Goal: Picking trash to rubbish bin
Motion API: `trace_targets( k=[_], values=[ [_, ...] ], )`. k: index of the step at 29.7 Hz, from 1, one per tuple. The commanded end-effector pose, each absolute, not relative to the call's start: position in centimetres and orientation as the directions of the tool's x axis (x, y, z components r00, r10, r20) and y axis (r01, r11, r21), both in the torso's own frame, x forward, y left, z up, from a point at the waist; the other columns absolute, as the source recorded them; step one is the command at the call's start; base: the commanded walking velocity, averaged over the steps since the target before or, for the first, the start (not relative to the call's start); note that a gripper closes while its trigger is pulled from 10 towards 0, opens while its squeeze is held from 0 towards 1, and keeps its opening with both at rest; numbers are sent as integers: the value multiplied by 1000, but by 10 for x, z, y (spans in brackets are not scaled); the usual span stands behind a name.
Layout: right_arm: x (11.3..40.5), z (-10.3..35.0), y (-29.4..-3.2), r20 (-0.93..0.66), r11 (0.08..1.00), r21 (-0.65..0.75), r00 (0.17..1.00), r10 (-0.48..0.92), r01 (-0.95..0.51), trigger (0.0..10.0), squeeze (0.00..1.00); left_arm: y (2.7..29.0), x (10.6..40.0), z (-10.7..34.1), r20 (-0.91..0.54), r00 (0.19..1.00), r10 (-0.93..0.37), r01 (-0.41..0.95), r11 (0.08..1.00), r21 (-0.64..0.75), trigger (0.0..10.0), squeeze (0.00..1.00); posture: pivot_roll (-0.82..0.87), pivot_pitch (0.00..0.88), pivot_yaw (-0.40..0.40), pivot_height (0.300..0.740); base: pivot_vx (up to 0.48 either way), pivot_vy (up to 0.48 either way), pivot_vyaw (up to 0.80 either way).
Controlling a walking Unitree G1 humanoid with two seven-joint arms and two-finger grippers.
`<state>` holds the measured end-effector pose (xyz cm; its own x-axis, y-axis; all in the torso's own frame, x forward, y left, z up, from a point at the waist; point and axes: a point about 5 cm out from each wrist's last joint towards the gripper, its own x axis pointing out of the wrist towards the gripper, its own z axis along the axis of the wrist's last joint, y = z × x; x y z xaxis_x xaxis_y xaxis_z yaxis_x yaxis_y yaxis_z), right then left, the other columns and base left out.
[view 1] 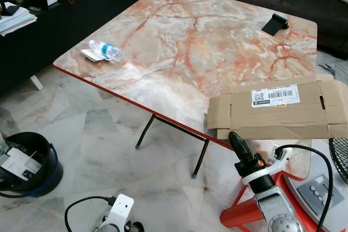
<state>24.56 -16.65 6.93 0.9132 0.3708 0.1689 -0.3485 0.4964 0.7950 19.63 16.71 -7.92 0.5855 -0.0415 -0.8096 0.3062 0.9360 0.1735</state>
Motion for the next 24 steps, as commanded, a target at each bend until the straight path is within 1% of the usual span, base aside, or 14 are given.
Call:
trace_targets(
  k=[1, 3, 4, 8, 9, 10, 12, 15, 17, 18, 20, 21, 24],
  values=[
    [243, 77, -166, 205, 491, 775, 893, 401, -399, 0, 0, 165, 182, -87, -837, 546, -42, 298, 943, 147, 10000, 0, 32, 136, -79, 740, 0, 0, 0],
    [243, 76, -165, 194, 508, 763, 892, 409, -399, 0, 0, 165, 182, -87, -836, 547, -41, 299, 942, 149, 10000, 0, 33, 134, -79, 740, 0, 0, 0],
    [244, 75, -166, 176, 533, 753, 899, 402, -386, 1608, 0, 165, 183, -86, -833, 551, -40, 300, 941, 154, 10000, 0, 33, 134, -79, 740, 0, 0, 0],
    [244, 74, -166, 167, 546, 747, 902, 398, -379, 1608, 0, 165, 183, -86, -832, 553, -39, 301, 941, 156, 10000, 0, 33, 134, -79, 740, 0, 0, 0],
    [245, 79, -166, 193, 541, 739, 895, 402, -402, 10000, 0, 165, 184, -86, -830, 557, -37, 301, 940, 160, 10000, 0, 34, 135, -79, 740, 0, 0, 0],
    [247, 87, -166, 238, 527, 727, 881, 408, -440, 10000, 0, 165, 185, -85, -826, 562, -35, 299, 940, 164, 10000, 0, 34, 135, -79, 740, 0, 0, 0],
    [249, 92, -165, 258, 521, 724, 878, 404, -452, 10000, 0, 165, 185, -85, -825, 565, -34, 299, 940, 166, 10000, 0, 34, 135, -79, 740, 0, 0, 0],
    [256, 98, -167, 266, 546, 717, 893, 362, -434, 10000, 0, 166, 185, -85, -820, 571, -29, 300, 937, 176, 10000, 0, 34, 135, -79, 740, 0, 0, 0],
    [263, 99, -171, 240, 597, 706, 922, 304, -381, 10000, 0, 166, 186, -84, -818, 575, -26, 300, 937, 181, 10000, 0, 36, 135, -76, 740, 0, 0, 0],
    [267, 98, -173, 213, 647, 678, 936, 280, -348, 10000, 0, 166, 186, -84, -818, 575, -26, 300, 937, 182, 10000, 0, 36, 135, -76, 740, 0, 0, 0],
    [274, 100, -177, 192, 712, 637, 955, 226, -296, 10000, 0, 167, 186, -84, -817, 576, -25, 299, 937, 183, 10000, 0, 36, 133, -76, 740, 0, 0, 0],
    [274, 100, -177, 192, 712, 637, 955, 226, -296, 10000, 0, 167, 186, -84, -817, 576, -25, 299, 937, 183, 10000, 0, 36, 133, -76, 740, 0, 0, 0],
    [283, 104, -181, 152, 846, 482, 973, 174, -227, 10000, 0, 167, 186, -84, -815, 579, -22, 300, 935, 188, 10000, 0, 37, 133, -75, 740, 0, 0, 0]
  ],
)
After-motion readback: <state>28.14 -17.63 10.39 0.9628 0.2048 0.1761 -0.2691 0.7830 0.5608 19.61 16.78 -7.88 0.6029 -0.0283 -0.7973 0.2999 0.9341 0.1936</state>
